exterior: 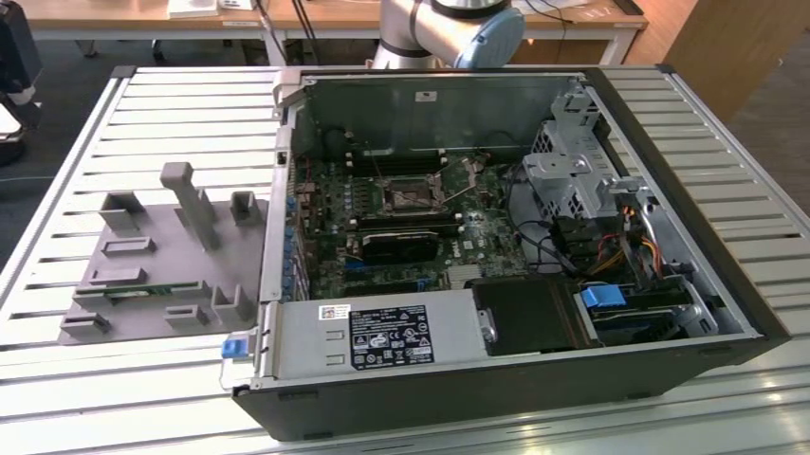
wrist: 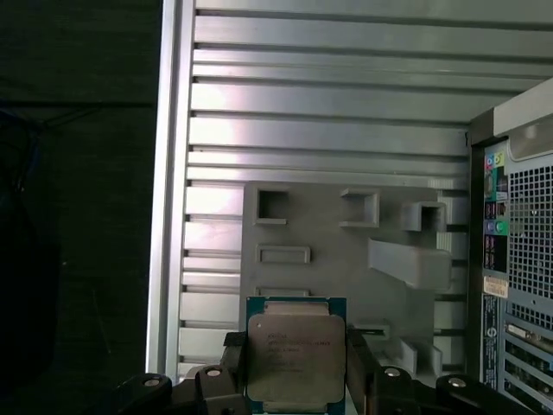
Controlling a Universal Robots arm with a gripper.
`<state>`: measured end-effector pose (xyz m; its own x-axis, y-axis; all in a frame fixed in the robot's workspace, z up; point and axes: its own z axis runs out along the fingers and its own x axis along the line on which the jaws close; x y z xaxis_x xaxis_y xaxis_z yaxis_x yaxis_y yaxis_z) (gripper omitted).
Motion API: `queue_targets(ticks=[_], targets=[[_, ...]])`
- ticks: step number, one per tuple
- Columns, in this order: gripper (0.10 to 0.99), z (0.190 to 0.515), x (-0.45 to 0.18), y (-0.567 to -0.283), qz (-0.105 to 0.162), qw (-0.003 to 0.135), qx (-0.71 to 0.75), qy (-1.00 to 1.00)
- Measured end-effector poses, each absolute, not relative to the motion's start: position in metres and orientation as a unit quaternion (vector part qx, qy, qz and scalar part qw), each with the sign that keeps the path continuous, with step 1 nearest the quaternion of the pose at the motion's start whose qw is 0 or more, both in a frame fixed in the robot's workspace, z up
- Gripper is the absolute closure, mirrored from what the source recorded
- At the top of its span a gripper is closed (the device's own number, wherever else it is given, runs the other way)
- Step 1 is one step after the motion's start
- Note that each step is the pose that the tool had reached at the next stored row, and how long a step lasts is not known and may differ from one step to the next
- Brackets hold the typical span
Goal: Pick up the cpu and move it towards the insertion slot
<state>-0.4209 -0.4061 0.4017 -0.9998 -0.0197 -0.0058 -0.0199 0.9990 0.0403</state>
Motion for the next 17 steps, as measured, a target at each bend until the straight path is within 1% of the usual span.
queue_targets(ticks=[17], targets=[[0.545,0.427,-0.421,-0.406,0.02,0.003,-0.01,1.0]])
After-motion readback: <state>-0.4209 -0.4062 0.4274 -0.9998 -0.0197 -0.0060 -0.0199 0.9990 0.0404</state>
